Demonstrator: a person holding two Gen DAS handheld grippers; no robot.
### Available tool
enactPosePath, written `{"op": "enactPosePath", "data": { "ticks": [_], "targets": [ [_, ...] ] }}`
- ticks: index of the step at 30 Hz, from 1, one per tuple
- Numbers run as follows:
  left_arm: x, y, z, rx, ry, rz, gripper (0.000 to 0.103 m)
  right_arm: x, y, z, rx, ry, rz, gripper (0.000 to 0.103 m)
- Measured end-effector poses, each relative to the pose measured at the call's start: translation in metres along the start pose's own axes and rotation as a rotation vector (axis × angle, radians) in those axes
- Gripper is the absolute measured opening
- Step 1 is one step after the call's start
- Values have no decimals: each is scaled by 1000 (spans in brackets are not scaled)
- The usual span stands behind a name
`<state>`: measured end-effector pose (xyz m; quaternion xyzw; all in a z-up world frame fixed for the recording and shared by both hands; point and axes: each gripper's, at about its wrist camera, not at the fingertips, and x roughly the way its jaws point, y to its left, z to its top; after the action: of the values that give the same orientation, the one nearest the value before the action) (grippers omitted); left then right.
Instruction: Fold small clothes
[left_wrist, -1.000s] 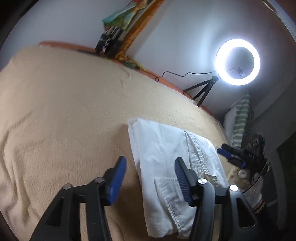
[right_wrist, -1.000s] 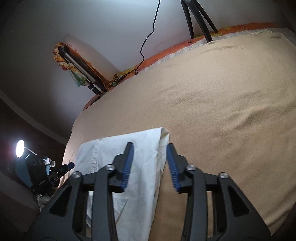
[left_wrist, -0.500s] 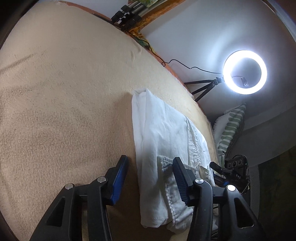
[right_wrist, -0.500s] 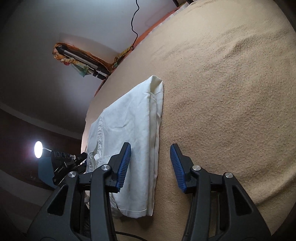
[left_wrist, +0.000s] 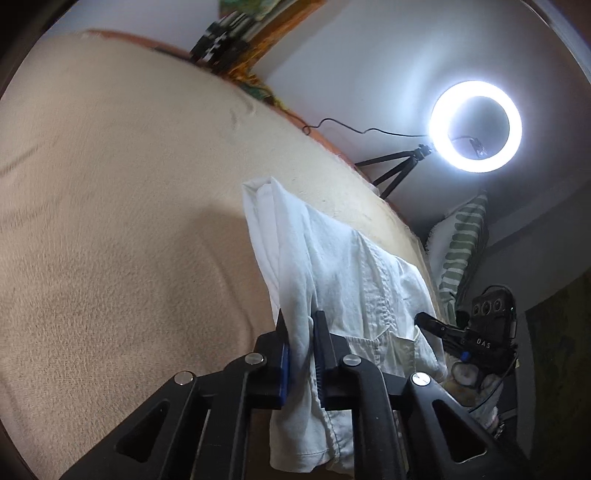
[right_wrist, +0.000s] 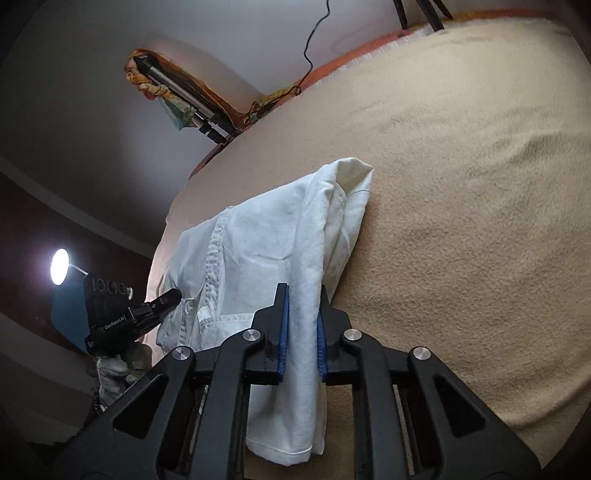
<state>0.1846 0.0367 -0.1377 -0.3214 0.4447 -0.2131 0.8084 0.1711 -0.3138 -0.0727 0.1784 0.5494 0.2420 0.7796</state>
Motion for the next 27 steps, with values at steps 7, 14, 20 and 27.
{"op": "enactPosePath", "data": {
  "ticks": [7,14,20,27],
  "targets": [
    [5,-39,10,93,-1,-27,6,-28,6,19,-47,-67,-25,12],
    [46,-83,35,172,18,-59,5,-70,-4,49,-86,-138,-100,12],
    [100,-123,64,208,24,-95,5,-100,-26,81,-91,-202,-188,12],
    [170,-164,91,229,32,-145,5,-121,-62,125,-81,-259,-276,12]
  ]
}}
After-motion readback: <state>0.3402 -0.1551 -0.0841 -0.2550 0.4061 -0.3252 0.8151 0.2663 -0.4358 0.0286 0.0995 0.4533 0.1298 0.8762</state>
